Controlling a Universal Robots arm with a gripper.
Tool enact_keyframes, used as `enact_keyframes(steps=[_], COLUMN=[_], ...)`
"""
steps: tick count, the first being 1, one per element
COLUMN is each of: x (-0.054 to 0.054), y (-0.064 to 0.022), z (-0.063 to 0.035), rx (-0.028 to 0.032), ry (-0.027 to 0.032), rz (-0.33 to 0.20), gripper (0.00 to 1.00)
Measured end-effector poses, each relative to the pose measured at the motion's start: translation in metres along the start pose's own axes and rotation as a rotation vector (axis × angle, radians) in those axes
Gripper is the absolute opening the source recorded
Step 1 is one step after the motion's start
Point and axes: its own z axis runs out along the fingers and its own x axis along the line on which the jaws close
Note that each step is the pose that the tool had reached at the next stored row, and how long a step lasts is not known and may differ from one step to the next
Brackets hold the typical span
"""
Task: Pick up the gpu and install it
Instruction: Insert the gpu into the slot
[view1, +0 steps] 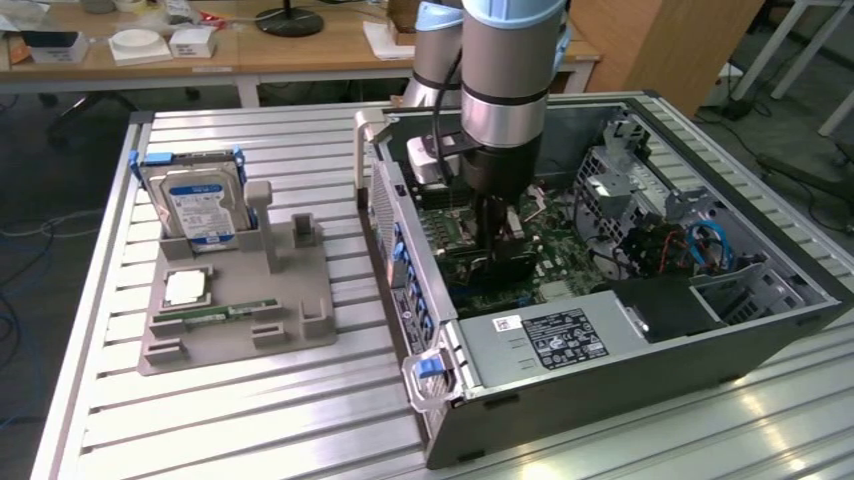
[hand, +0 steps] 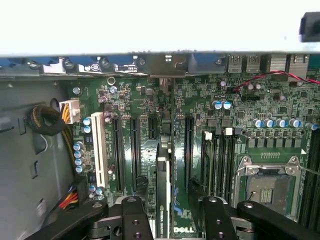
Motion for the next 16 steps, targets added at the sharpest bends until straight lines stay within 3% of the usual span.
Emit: enact_keyframes(steps=[1,3,5,7,8,10,16], x=[0.0,0.0,0.0,0.0,0.0,0.0,0.0], y=[0.0,0.0,0.0,0.0,0.0,0.0,0.0], z=[0.0001,0.0,0.0,0.0,-0.0001,-0.0001,-0.0001], rx=[0.0001,0.0,0.0,0.0,0.0,0.0,0.0], ry=[-0.0001,0.0,0.0001,0.0001,0.0001,0.0001,0.0001], rz=[0.0,0.0,0.0,0.0,0.0,0.0,0.0], gripper=[0.44,0.31,0.31,0.2,0.2,0.1,0.1])
